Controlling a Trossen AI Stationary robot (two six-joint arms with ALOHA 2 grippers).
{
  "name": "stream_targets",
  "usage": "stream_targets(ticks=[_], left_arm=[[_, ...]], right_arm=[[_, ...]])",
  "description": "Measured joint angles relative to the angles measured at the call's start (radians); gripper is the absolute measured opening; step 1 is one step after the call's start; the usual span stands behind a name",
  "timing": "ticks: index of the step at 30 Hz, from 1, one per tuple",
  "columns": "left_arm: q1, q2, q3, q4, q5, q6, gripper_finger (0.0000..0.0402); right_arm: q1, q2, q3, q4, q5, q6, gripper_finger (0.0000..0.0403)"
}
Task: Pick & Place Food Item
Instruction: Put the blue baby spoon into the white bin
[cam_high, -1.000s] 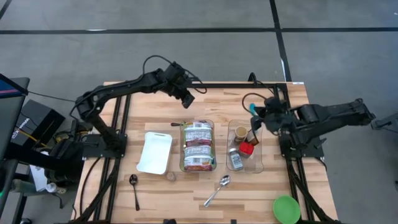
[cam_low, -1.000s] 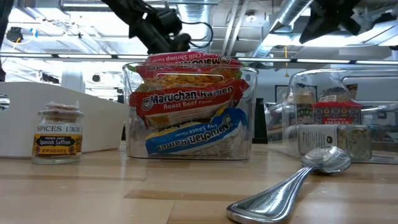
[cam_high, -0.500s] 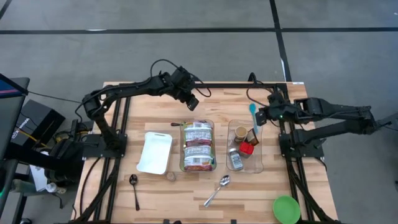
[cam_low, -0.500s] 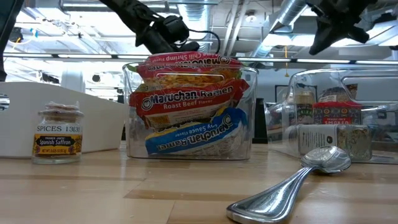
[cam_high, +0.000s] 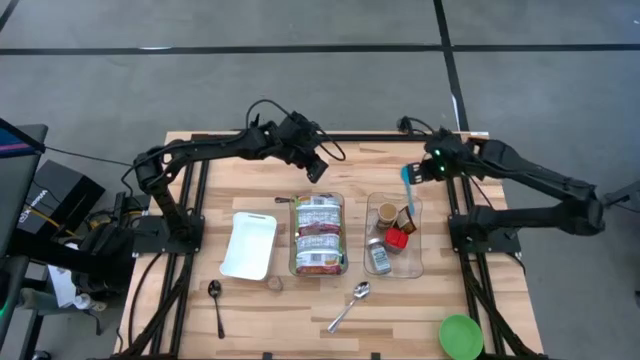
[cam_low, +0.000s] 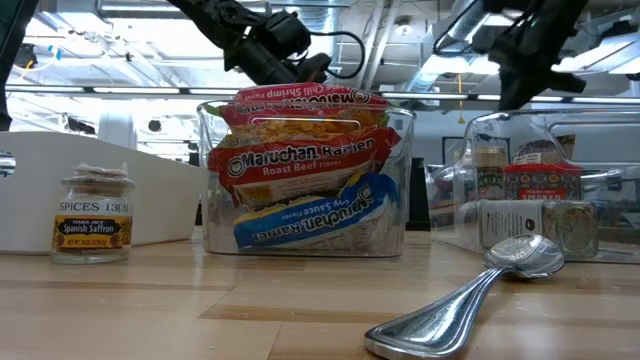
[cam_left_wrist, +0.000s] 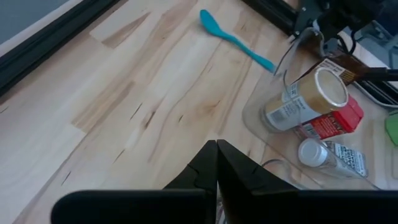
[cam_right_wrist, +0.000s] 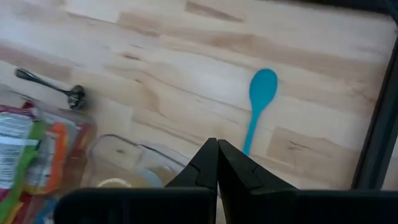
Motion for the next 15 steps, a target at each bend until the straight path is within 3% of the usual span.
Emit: stream_targets(ticks=[7,15], left_arm=[[-0.004,0.0,0.0,0.005,0.0,0.0,0.0001],[-0.004,0.0,0.0,0.003,0.0,0.006,0.0001]], right_arm=[[-0.18,0.151,0.0,0.01,-0.119,-0.098,0.0],[-0.283,0.325,0.0,0.025,-0.129,-0.116,0.0]])
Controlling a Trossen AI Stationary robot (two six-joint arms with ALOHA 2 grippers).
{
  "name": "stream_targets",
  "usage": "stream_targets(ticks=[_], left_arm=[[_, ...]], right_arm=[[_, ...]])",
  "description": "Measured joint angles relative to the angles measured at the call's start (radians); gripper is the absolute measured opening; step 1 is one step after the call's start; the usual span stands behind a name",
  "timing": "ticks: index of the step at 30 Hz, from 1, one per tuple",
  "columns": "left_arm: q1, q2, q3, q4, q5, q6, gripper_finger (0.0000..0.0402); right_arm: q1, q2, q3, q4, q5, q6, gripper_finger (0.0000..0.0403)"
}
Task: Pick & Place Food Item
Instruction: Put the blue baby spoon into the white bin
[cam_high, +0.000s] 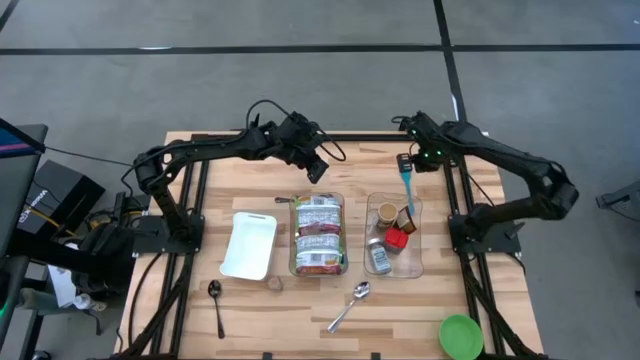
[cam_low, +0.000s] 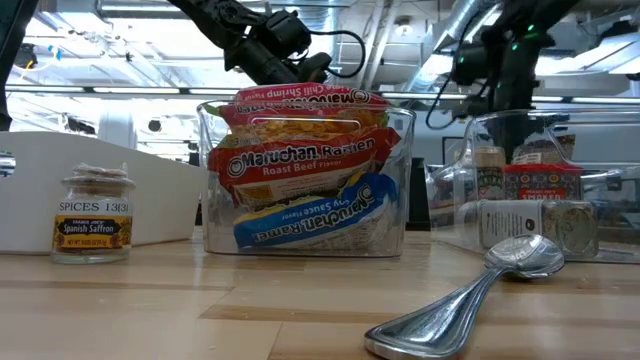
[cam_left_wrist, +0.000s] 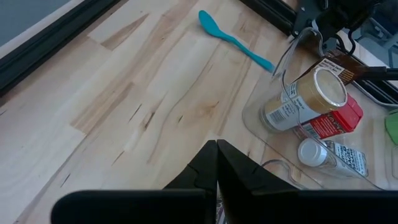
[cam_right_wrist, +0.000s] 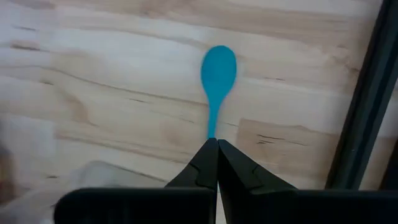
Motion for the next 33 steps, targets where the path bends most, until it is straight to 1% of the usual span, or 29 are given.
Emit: stream_targets(ticks=[8,17,20,24,27,29,33], left_arm=[[0.0,0.0,0.0,0.0,0.0,0.002,0.0001],[0.0,0.0,0.0,0.0,0.0,0.002,0.0001],[0.0,0.0,0.0,0.0,0.0,0.002,0.0001],[0.0,-0.001,0.0,0.0,0.0,0.002,0.0001],[0.0,-0.002,0.0,0.0,0.0,0.005,0.0001],[0.0,-0.002,0.0,0.001,0.0,0.005,0.0001],[0.0,-0.002,0.0,0.001,0.0,0.006,0.0001]], right_arm=[[-0.007,0.146,0.0,0.005,-0.001,-0.014,0.0],[-0.007,0.268,0.0,0.065,-0.053,-0.02,0.0001],[-0.013,0.282,0.0,0.075,-0.059,-0.022,0.0018],[-0.014,0.285,0.0,0.074,-0.068,-0.022,0.0057],[-0.013,0.285,0.0,0.076,-0.07,-0.014,0.0079],[-0.011,0.285,0.0,0.086,-0.07,-0.011,0.0086],[-0.016,0.285,0.0,0.088,-0.07,0.01,0.0088]])
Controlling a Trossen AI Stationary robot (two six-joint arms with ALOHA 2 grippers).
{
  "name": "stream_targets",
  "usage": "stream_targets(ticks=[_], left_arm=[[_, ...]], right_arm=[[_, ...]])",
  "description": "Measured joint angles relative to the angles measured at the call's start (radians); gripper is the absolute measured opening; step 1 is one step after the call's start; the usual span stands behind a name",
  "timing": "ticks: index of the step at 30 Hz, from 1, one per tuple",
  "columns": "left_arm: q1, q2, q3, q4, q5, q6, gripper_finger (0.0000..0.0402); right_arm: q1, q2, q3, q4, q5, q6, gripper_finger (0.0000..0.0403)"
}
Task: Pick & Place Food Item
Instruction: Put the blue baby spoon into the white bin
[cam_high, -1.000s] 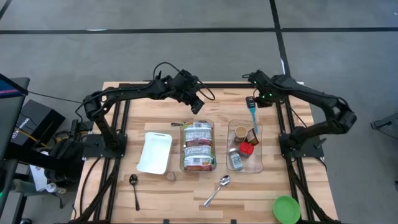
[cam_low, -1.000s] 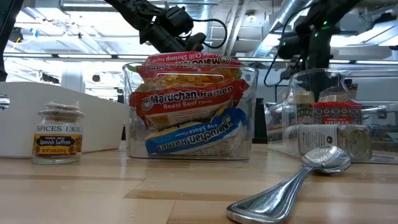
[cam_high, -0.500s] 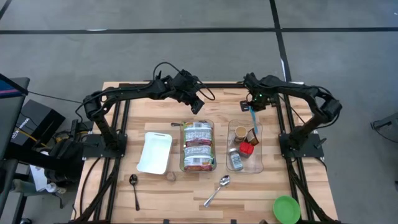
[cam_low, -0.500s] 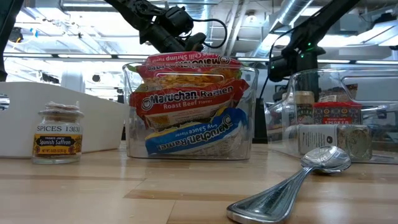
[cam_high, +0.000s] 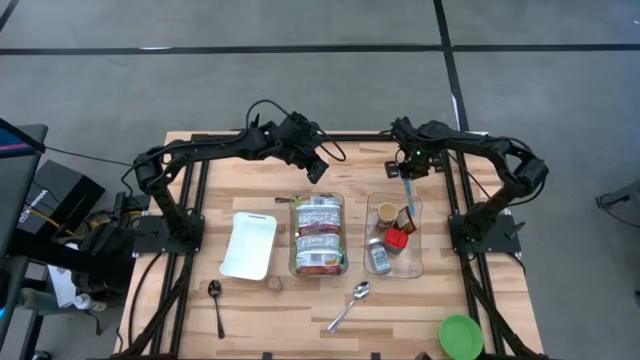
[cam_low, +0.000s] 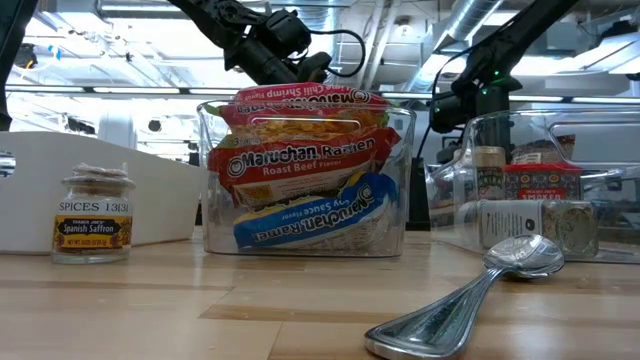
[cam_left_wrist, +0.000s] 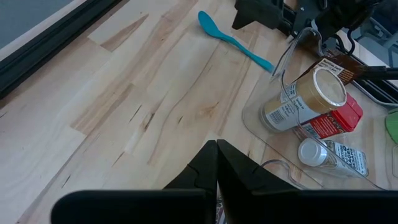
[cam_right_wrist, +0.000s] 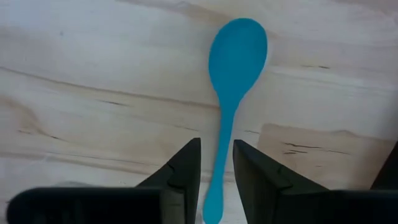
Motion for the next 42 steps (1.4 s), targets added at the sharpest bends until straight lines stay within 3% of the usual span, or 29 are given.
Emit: stream_targets(ticks=[18,28,42], left_arm=[[0.0,0.0,0.0,0.0,0.0,0.0,0.0001],[0.0,0.0,0.0,0.0,0.0,0.0,0.0001],[0.0,0.0,0.0,0.0,0.0,0.0,0.0001]], right_arm=[[0.005,0.0,-0.003,0.003,-0.026,0.036,0.0087],[0.02,-0.002,-0.13,0.084,-0.026,0.1,0.0098],[0.011,-0.016,-0.145,0.149,-0.015,0.1,0.0098]])
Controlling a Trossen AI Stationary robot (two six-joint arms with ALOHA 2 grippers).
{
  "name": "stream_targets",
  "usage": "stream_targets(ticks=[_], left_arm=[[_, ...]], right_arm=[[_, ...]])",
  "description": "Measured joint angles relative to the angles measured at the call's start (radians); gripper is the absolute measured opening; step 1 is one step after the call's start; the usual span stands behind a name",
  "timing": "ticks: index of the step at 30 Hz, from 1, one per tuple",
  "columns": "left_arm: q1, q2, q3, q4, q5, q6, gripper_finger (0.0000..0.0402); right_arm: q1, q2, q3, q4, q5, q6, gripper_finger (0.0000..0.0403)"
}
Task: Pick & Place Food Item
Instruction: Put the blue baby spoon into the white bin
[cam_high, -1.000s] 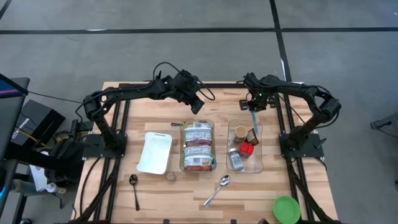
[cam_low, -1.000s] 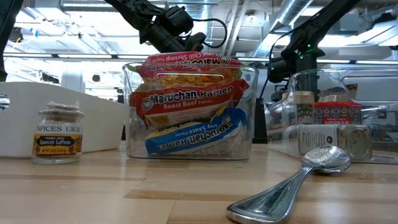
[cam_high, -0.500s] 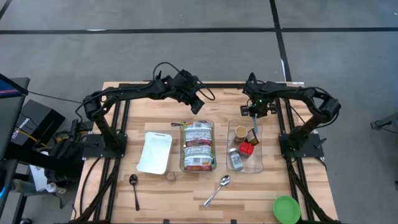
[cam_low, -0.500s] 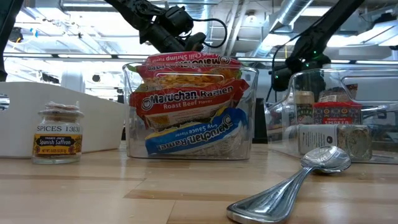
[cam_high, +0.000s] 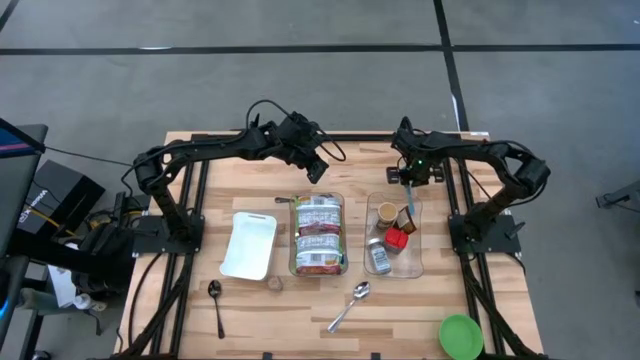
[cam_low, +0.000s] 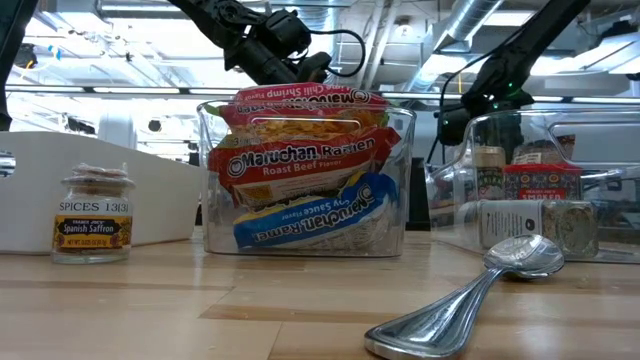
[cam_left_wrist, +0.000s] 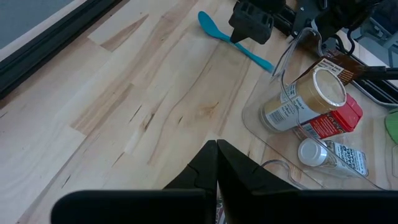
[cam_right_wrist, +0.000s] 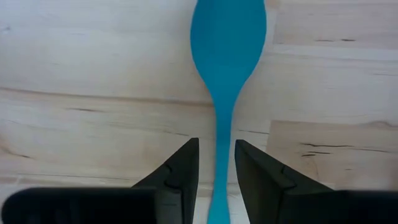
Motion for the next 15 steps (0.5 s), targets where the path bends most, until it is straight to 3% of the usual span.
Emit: stream_targets(ticks=[15], left_arm=[[0.0,0.0,0.0,0.004,0.0,0.0,0.0001]], right_arm=[[0.006,-0.004,-0.095,0.113,-0.008,0.015,0.0098]])
